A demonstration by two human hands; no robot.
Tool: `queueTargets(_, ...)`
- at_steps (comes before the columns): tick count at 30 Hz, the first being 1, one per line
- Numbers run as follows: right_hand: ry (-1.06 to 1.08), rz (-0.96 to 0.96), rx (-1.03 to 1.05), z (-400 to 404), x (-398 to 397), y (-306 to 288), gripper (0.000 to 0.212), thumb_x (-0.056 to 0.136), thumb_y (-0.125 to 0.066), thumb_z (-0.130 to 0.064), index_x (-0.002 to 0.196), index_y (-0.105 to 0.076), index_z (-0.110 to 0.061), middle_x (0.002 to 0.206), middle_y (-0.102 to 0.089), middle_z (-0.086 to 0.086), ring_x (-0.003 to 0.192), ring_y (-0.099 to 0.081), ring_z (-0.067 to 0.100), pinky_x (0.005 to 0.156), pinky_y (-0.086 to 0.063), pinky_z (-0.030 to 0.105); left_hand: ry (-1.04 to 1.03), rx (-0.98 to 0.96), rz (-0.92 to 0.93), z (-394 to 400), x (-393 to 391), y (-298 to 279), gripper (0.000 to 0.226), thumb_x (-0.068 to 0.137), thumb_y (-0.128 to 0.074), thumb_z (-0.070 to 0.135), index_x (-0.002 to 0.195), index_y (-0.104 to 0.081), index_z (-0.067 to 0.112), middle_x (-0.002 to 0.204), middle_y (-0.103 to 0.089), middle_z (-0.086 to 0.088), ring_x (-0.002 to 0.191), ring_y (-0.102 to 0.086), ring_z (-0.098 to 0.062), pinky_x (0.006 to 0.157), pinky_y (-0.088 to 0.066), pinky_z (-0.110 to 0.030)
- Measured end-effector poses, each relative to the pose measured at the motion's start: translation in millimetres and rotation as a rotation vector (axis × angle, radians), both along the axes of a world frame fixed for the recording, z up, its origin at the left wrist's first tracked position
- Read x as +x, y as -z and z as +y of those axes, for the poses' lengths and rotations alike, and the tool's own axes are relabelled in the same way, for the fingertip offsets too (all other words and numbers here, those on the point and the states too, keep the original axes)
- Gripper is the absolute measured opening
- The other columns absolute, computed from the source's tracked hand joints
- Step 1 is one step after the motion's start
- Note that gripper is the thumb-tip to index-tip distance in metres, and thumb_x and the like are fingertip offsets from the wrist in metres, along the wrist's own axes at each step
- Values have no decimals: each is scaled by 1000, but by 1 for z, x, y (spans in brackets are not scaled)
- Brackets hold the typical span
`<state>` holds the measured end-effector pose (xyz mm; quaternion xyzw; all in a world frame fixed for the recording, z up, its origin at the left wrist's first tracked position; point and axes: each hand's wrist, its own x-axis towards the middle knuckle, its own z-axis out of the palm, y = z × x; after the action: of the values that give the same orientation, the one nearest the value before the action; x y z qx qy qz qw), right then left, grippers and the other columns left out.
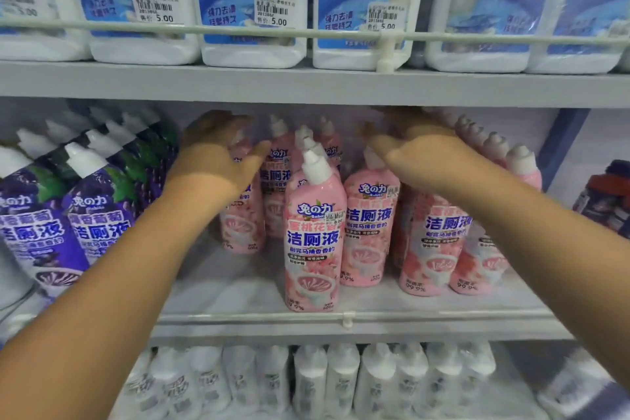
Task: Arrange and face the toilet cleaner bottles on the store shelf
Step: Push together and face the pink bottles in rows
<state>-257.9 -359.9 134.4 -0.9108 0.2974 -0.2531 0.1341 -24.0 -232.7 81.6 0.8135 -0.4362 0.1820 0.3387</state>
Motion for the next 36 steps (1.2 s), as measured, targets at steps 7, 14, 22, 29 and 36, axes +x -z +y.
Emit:
queueTargets(7, -140, 217, 70, -33, 37, -16, 57, 101, -45, -51, 151, -39, -27, 158, -39, -4, 140, -41, 17, 110, -29, 26, -53, 200, 20, -16, -7, -10, 66, 84, -48, 74, 133, -54, 31, 138, -51, -10, 124, -55, -33, 103, -48, -46)
queueTargets(14, -230, 269, 295, -69, 65, -7, 49, 102, -50, -41, 135, -54, -6, 134, -59, 9, 125, -55, 27, 100, -38, 31, -103, 170, 24, -33, 3, -10, 62, 70, -50, 88, 104, -58, 37, 112, -62, -3, 98, -65, -30, 85, -57, -42)
queueTargets(22, -306, 19, 606, -86, 62, 5, 25, 103, -49, -30, 105, -70, -16, 113, -67, 11, 110, -57, 26, 99, -42, 36, -138, 145, 15, -63, 59, 8, 72, 64, -46, 91, 115, -60, 41, 109, -63, 4, 94, -66, -21, 80, -57, -39)
queueTargets(29, -213, 304, 274, -100, 85, -6, 50, 66, -63, -64, 73, -64, -15, 79, -60, 13, 79, -53, 25, 76, -42, 38, -161, 192, 115, -66, 35, -5, 78, 65, -47, 87, 110, -63, 25, 107, -60, -6, 97, -65, -31, 78, -54, -38)
queueTargets(36, -233, 421, 201, -107, 100, -3, 24, 93, -68, -28, 111, -55, -24, 103, -61, -2, 97, -56, 19, 83, -48, 28, -80, -172, 406, -54, 42, -1, 84, 79, -80, 40, 146, -39, 12, 130, -60, -7, 120, -60, -27, 91, -47, -26)
